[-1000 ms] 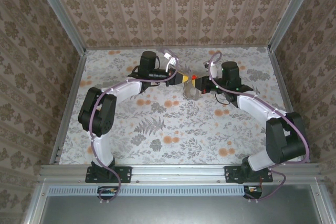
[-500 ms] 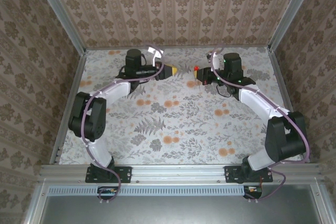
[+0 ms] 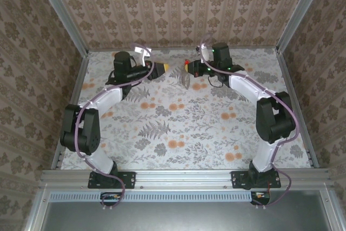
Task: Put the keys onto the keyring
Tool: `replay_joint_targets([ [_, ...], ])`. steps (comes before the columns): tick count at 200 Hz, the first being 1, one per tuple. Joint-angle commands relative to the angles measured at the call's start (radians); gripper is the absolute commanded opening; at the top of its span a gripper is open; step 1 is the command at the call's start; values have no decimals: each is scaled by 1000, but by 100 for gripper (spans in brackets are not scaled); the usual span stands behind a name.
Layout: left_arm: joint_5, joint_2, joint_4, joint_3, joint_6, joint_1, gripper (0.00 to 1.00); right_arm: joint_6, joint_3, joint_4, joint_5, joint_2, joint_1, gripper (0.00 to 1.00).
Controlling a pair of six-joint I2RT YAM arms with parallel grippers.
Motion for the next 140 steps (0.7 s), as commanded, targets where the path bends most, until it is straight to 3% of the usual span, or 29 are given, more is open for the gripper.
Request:
replay_joint_targets([
  [1,-25,-57,-24,-26,2,16,48,-16,56,-26,-29,31,24,0],
  [69,-28,-89,-33,-62,1,17,48,106,-258,211,13,-2,10,0],
  [140,-31,-99,-31,-89,5,0,49,133,-490,307,25,-102,10,0],
])
